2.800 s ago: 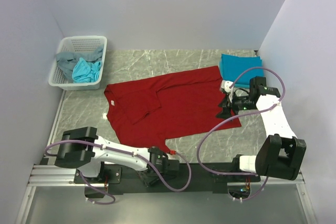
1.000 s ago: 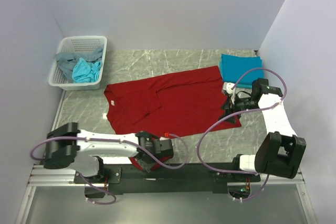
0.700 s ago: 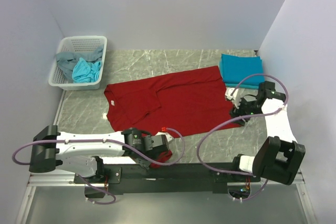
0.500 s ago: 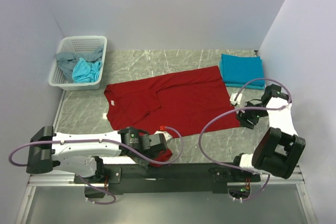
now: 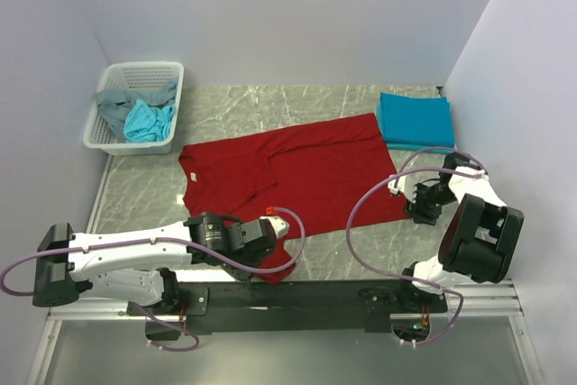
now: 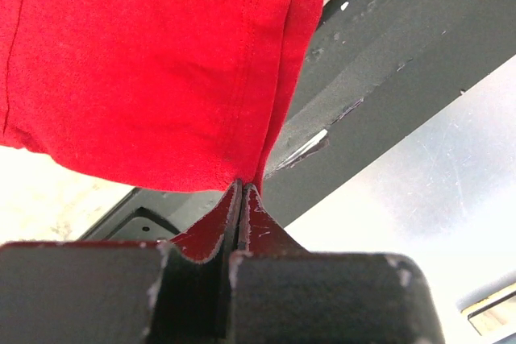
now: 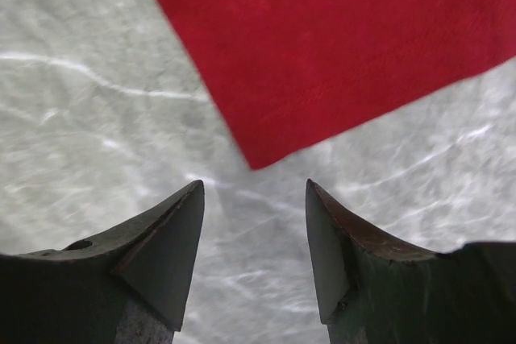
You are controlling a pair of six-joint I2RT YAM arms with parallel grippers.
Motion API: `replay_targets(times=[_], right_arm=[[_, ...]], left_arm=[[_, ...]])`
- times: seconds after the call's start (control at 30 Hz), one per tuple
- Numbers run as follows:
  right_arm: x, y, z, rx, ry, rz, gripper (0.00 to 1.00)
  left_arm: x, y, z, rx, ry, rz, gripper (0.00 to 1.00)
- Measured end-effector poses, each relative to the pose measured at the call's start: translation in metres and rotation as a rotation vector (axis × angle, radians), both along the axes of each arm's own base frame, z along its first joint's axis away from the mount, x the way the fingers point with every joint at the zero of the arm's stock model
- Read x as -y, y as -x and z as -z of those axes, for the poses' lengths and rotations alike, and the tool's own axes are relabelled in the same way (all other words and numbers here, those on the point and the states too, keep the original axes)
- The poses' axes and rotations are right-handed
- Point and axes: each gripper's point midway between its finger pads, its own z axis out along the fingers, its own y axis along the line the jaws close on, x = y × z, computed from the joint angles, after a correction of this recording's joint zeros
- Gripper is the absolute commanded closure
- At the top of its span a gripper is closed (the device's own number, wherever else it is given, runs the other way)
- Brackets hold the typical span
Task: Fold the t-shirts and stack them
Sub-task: Fold the tshirt
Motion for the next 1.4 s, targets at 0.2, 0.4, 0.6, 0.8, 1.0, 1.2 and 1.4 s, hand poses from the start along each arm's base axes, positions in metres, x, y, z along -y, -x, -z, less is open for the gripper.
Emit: replay_targets(times=[0.2,0.4,0.6,0.8,1.0,1.2,1.4], right_arm=[[-0.002,-0.014,0.007,0.078,0.029,-0.095,0.38],[-0.005,-0.023,0.009,0.101,0.04,-0.144,0.43],[-0.012,-0.024,0.012,0.088,0.051,-0.179,0.48],[-0.008,-0.021,0.014,0.068,0.078,-0.173,0.53],[-0.009,-0.015,0.016,0.051,0.08,-0.171,0.53],[-0.009,-0.011,0.018,0.047,0.081,-0.171,0.54],[-0.009,-0.009,0.02,0.033,0.08,-0.162,0.68]], left_arm=[[-0.003,0.001,0.008,-0.014,-0.006,0.013,0.99],[-0.006,-0.001,0.012,-0.028,-0.008,0.018,0.99],[-0.006,-0.004,0.009,-0.021,0.01,0.027,0.99],[-0.005,-0.004,0.007,-0.022,0.027,0.026,0.99],[-0.005,-0.003,0.006,-0.026,0.032,0.028,0.99],[-0.005,-0.004,0.006,-0.026,0.032,0.028,0.99],[-0.005,-0.004,0.006,-0.026,0.032,0.026,0.99]])
